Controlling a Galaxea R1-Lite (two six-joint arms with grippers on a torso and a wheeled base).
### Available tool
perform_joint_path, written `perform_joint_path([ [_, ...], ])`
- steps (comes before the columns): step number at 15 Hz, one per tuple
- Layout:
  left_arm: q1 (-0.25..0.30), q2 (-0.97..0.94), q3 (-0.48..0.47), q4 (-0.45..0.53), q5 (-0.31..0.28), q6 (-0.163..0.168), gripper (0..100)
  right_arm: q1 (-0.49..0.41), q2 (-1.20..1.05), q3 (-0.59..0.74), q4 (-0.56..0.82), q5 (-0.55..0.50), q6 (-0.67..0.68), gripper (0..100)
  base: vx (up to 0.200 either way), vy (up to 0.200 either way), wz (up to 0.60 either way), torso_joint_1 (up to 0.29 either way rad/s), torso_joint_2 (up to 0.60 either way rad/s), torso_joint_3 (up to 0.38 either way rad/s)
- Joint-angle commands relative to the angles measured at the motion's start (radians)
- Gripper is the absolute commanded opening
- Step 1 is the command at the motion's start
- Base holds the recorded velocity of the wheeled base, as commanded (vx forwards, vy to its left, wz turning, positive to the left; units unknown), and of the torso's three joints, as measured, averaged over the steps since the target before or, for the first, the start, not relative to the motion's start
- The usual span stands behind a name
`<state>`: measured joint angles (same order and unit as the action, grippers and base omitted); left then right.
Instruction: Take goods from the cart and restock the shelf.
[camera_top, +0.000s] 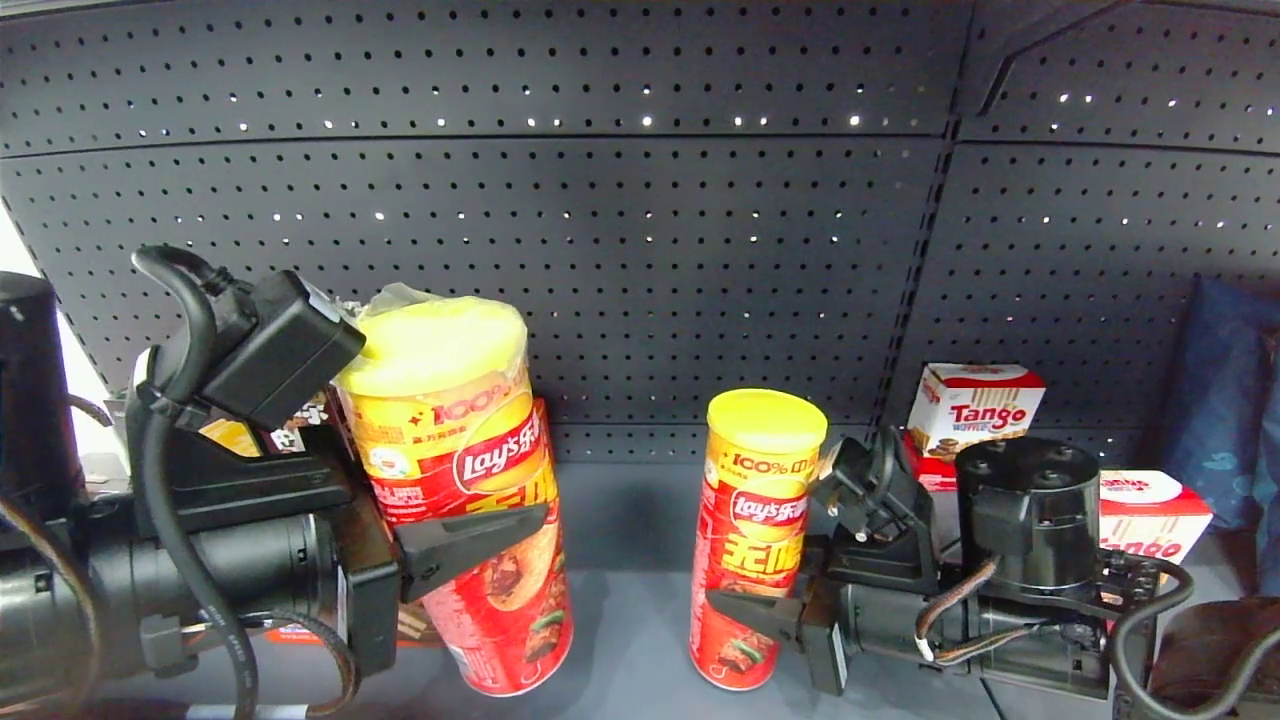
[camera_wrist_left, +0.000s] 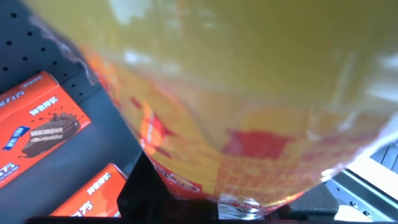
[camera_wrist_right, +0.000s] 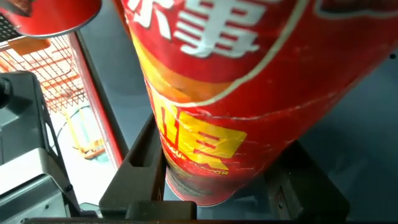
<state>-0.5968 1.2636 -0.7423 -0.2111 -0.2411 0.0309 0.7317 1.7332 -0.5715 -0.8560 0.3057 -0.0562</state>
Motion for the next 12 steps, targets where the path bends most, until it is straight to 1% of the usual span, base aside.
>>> perform_joint_path([
  [1, 0.000, 0.002, 0.000, -0.001, 0.000, 0.000, 0, 0.002, 0.017, -0.008, 0.000, 0.001, -0.001, 0, 0.000, 0.000, 0.00, 0.000, 0.00, 0.000],
  [7, 0.002, 0.002, 0.006, -0.004, -0.004, 0.000, 0, 0.005, 0.046, -0.010, -0.014, -0.002, -0.017, 0, 0.000, 0.000, 0.00, 0.000, 0.00, 0.000],
  [8, 0.003, 0.002, 0.008, -0.004, -0.003, 0.000, 0, 0.005, 0.048, -0.007, -0.014, -0.002, -0.021, 100, 0.000, 0.000, 0.00, 0.000, 0.00, 0.000],
  [12, 0.008, 0.000, 0.008, -0.004, -0.003, 0.000, 0, 0.003, 0.045, -0.002, -0.014, -0.004, -0.031, 100, 0.000, 0.000, 0.00, 0.000, 0.00, 0.000],
])
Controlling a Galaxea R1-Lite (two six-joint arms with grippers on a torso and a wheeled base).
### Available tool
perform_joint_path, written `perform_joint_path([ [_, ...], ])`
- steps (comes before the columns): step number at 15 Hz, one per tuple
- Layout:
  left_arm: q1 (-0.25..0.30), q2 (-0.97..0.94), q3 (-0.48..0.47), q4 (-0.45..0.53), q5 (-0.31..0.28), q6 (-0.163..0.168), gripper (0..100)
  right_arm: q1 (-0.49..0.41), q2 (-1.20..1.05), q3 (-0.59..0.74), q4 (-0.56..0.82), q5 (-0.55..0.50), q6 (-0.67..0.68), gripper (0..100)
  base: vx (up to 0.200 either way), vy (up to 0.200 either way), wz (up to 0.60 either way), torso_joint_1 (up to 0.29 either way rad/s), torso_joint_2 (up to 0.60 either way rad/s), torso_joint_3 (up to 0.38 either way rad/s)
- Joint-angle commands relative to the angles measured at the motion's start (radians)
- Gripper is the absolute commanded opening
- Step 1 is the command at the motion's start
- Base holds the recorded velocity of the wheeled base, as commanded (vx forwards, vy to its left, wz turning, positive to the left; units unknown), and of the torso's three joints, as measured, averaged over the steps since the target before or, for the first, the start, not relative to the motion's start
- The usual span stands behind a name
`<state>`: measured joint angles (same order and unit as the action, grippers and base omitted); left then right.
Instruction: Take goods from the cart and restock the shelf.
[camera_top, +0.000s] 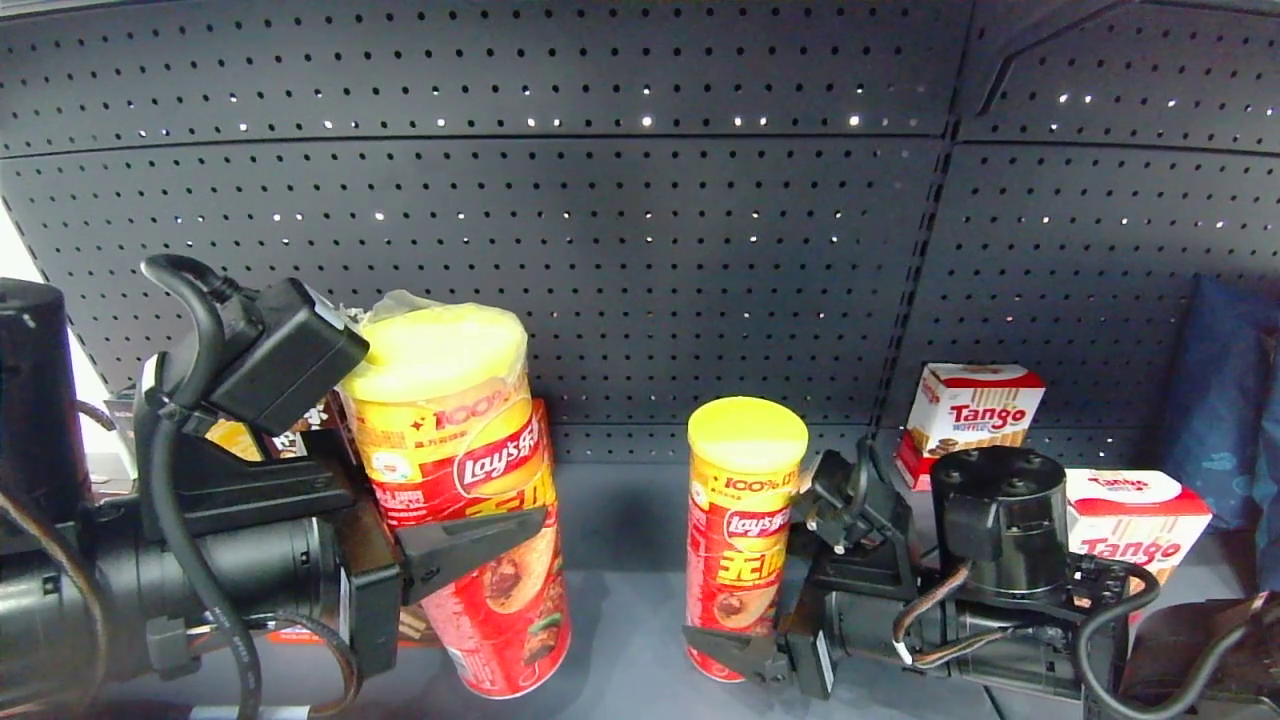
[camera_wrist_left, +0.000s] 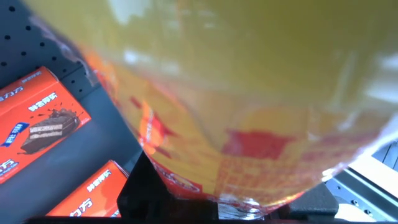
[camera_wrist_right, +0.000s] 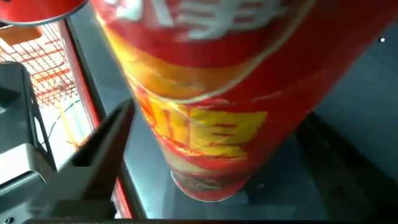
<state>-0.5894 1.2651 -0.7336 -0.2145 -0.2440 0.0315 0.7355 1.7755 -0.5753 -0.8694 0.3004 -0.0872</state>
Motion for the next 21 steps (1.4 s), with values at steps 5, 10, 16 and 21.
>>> perform_joint_path([
  [5, 0.000, -0.004, 0.003, 0.000, 0.000, -0.001, 0, -0.004, -0.050, 0.046, 0.001, -0.047, 0.001, 100, 0.000, 0.000, 0.00, 0.000, 0.00, 0.000],
  [10, 0.000, -0.006, 0.003, 0.001, 0.003, -0.001, 0, 0.004, -0.122, 0.126, 0.001, -0.040, 0.000, 100, 0.000, 0.000, 0.00, 0.000, 0.00, 0.000],
  [16, 0.000, -0.006, 0.005, 0.001, 0.003, -0.001, 0, 0.041, -0.130, 0.138, 0.000, -0.032, 0.001, 100, 0.000, 0.000, 0.00, 0.000, 0.00, 0.000],
  [21, 0.000, -0.006, 0.016, 0.001, 0.003, -0.001, 0, 0.067, -0.142, 0.161, -0.002, -0.032, 0.001, 100, 0.000, 0.000, 0.00, 0.000, 0.00, 0.000],
])
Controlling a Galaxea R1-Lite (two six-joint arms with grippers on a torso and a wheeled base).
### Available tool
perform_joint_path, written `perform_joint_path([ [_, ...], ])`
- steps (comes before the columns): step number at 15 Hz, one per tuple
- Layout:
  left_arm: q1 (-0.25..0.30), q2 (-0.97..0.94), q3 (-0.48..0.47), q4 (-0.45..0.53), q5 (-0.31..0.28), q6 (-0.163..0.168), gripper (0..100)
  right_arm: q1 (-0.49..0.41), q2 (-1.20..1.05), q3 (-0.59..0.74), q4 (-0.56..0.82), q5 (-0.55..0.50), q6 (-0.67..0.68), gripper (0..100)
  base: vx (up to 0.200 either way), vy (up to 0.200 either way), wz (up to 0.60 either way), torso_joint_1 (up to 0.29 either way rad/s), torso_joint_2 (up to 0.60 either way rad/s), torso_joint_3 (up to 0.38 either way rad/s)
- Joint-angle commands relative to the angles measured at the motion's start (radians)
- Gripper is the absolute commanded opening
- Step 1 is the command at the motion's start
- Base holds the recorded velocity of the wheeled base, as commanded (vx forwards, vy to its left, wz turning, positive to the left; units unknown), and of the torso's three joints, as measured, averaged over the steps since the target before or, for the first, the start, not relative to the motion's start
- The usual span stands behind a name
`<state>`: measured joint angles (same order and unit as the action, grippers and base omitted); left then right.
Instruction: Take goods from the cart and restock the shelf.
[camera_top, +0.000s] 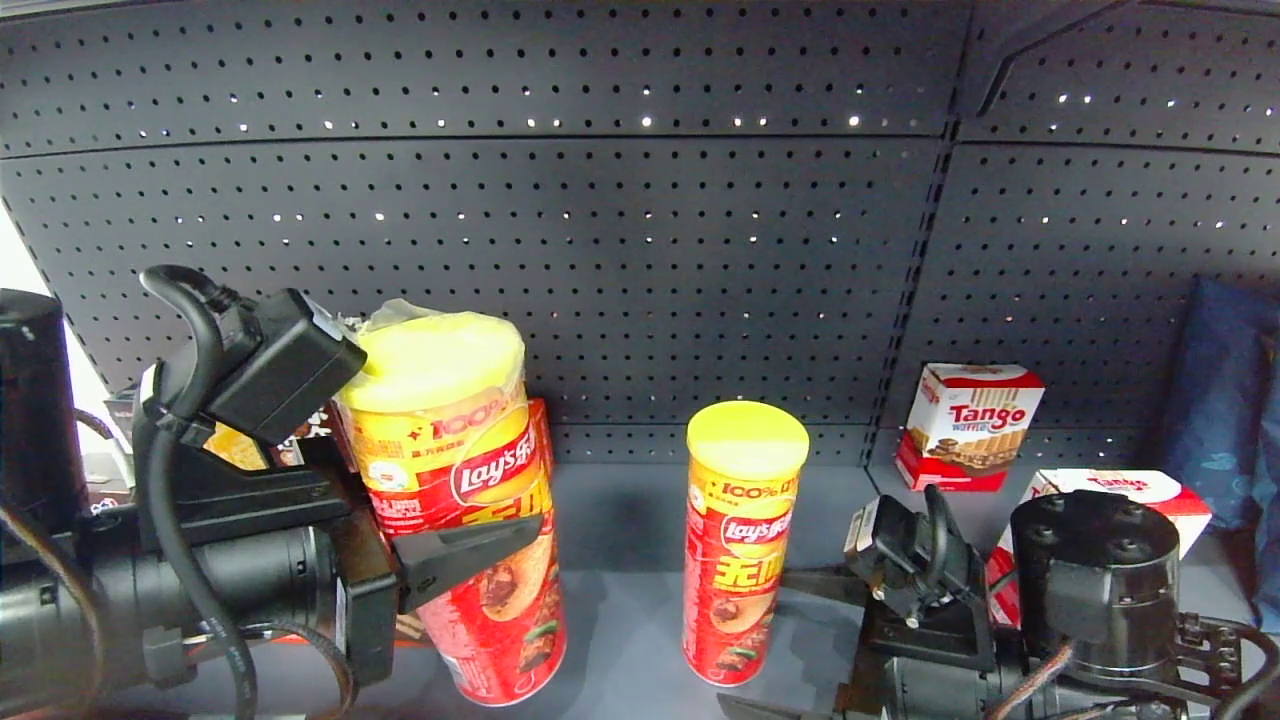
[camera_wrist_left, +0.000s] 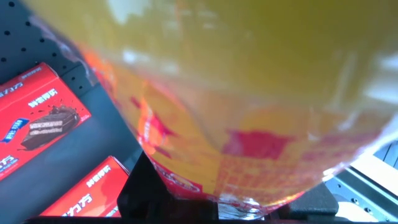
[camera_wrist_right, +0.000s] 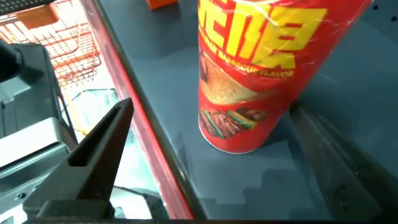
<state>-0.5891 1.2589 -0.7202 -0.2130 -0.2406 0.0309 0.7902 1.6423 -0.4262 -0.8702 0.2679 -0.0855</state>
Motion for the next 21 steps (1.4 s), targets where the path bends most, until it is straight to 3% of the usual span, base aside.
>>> perform_joint_path([
  [1, 0.000, -0.001, 0.002, 0.000, 0.000, 0.000, 0, 0.014, -0.012, 0.017, -0.001, 0.001, 0.000, 100, 0.000, 0.000, 0.00, 0.000, 0.00, 0.000],
  [16, 0.002, -0.004, 0.001, -0.002, 0.001, 0.000, 0, 0.021, -0.162, 0.053, -0.009, -0.024, -0.002, 100, 0.000, 0.000, 0.00, 0.000, 0.00, 0.000],
  [21, 0.002, -0.016, 0.002, 0.000, 0.001, 0.001, 0, -0.169, -0.409, 0.049, 0.036, -0.073, 0.001, 100, 0.000, 0.000, 0.00, 0.000, 0.00, 0.000],
])
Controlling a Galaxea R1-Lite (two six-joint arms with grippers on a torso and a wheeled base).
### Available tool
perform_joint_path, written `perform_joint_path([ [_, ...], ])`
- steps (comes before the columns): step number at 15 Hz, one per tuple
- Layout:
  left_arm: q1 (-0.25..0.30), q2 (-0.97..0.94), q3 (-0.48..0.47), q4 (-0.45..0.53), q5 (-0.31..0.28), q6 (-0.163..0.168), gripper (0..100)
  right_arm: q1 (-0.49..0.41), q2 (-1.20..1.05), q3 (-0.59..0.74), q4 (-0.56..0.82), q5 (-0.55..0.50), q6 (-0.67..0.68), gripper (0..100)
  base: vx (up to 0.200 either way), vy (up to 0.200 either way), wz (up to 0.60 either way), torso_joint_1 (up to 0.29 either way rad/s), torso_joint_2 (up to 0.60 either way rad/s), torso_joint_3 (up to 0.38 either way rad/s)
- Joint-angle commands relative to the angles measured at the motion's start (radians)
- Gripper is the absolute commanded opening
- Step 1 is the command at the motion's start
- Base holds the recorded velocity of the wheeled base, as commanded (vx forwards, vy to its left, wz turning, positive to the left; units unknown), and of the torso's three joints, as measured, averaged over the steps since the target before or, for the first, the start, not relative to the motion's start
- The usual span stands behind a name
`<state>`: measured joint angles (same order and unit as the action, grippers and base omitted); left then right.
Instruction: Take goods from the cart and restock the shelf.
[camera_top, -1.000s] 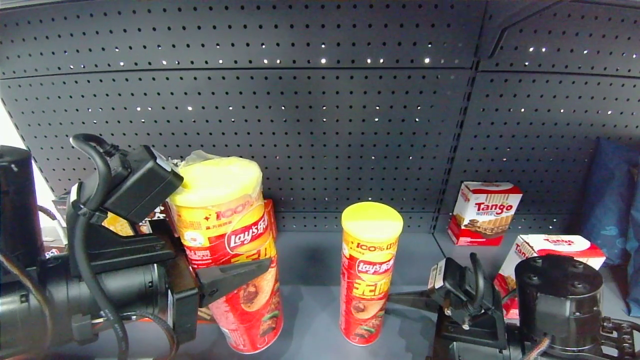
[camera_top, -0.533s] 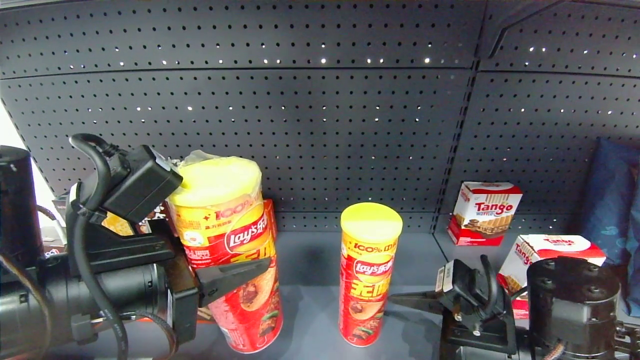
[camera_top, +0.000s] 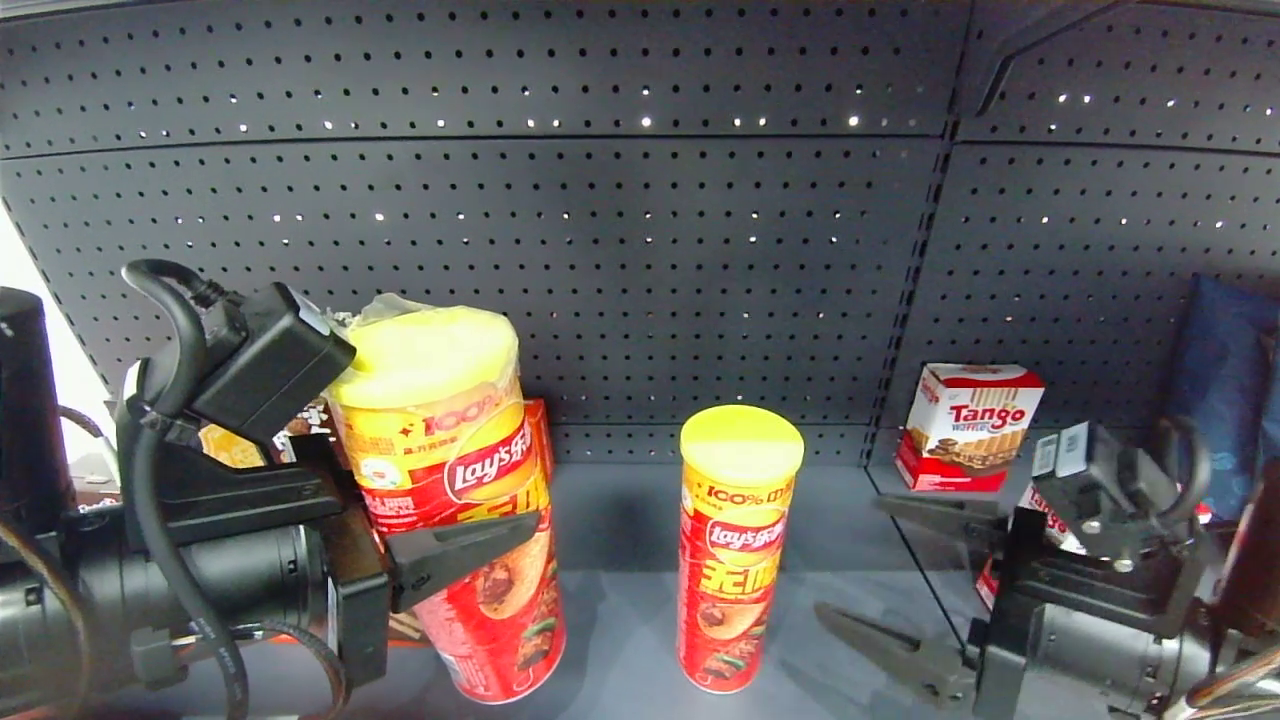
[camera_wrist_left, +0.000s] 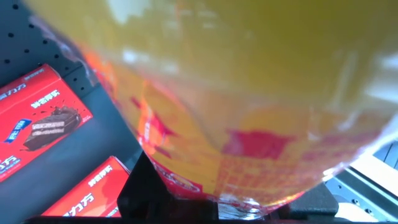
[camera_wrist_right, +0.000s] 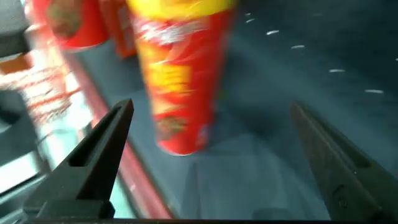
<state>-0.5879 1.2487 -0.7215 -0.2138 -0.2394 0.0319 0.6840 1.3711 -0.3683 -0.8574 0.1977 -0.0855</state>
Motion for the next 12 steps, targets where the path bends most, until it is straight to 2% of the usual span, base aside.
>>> perform_joint_path([
  [1, 0.000, -0.005, 0.004, 0.001, 0.000, 0.000, 0, -0.072, -0.191, -0.015, 0.060, -0.006, 0.012, 100, 0.000, 0.000, 0.00, 0.000, 0.00, 0.000],
  [2, 0.000, -0.005, 0.004, 0.001, 0.000, 0.000, 0, -0.084, -0.214, -0.011, 0.063, -0.007, 0.021, 100, 0.000, 0.000, 0.00, 0.000, 0.00, 0.000],
  [5, 0.000, -0.003, -0.003, -0.001, -0.001, 0.000, 0, -0.228, -0.268, -0.060, 0.057, -0.015, 0.032, 100, 0.000, 0.000, 0.00, 0.000, 0.00, 0.000],
  [6, 0.000, -0.005, -0.001, -0.001, 0.000, 0.000, 0, -0.328, -0.282, -0.083, 0.061, -0.044, 0.032, 100, 0.000, 0.000, 0.00, 0.000, 0.00, 0.000],
  [7, 0.000, -0.005, -0.003, -0.001, 0.000, 0.000, 0, -0.354, -0.297, -0.078, 0.066, -0.067, 0.032, 100, 0.000, 0.000, 0.00, 0.000, 0.00, 0.000],
  [9, 0.006, -0.005, -0.022, 0.001, 0.002, 0.000, 0, -0.472, -0.392, -0.032, 0.077, -0.110, 0.038, 100, 0.000, 0.000, 0.00, 0.000, 0.00, 0.000],
  [10, 0.017, -0.005, -0.032, 0.002, 0.000, 0.002, 0, -0.561, -0.452, 0.002, 0.094, -0.133, 0.050, 100, 0.000, 0.000, 0.00, 0.000, 0.00, 0.000],
  [11, 0.020, -0.002, -0.039, 0.001, 0.000, 0.003, 0, -0.629, -0.537, 0.055, 0.135, -0.175, 0.066, 100, 0.000, 0.000, 0.00, 0.000, 0.00, 0.000],
  [12, 0.019, 0.001, -0.055, 0.001, -0.001, 0.003, 0, -0.656, -0.652, 0.129, 0.198, -0.233, 0.078, 100, 0.000, 0.000, 0.00, 0.000, 0.00, 0.000],
])
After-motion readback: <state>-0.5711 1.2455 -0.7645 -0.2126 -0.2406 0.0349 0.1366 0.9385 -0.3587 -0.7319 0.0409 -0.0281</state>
